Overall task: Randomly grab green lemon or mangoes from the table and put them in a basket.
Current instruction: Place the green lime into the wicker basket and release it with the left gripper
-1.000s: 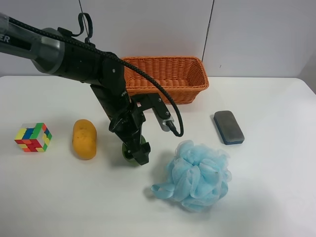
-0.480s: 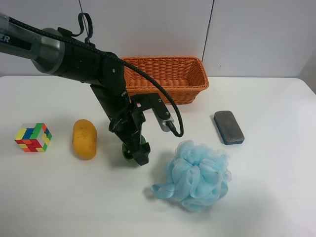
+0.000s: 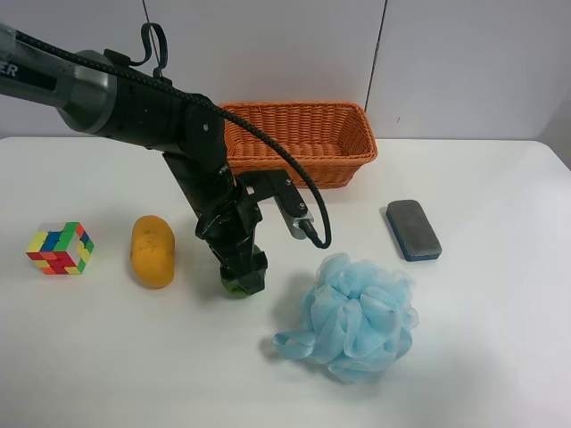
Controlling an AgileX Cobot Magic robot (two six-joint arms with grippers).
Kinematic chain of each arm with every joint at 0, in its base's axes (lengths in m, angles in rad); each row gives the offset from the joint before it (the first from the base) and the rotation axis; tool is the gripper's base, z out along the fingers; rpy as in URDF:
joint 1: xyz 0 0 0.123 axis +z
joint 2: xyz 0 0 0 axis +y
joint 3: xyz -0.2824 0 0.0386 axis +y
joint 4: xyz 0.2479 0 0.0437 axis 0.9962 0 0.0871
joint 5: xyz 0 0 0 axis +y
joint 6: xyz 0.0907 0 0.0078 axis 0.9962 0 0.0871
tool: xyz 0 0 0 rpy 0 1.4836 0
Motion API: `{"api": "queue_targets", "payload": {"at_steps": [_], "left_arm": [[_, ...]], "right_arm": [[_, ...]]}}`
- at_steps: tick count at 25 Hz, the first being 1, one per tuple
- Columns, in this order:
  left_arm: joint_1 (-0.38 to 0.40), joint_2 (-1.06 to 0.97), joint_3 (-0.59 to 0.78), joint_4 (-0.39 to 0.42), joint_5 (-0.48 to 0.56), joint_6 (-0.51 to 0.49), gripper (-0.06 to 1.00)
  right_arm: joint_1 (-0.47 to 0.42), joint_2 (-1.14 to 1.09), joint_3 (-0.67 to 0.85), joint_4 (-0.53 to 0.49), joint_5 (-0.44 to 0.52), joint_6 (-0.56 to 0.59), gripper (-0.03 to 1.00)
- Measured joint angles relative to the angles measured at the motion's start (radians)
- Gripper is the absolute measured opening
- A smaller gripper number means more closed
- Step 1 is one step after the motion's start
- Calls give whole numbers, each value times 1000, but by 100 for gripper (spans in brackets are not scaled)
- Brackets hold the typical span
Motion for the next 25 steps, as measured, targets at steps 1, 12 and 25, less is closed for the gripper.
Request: {"api": "queue_targets", "payload": {"at_steps": [1, 12, 25], "left_arm": [[0, 0, 0, 0, 0, 0, 74], [0, -130, -58, 12, 14, 0, 74], [0, -123, -451, 84, -299, 2, 74]], "right_arm": [[0, 0, 0, 0, 0, 0, 99], [0, 0, 0, 0, 0, 0, 99], [0, 0, 0, 0, 0, 0, 99]]}}
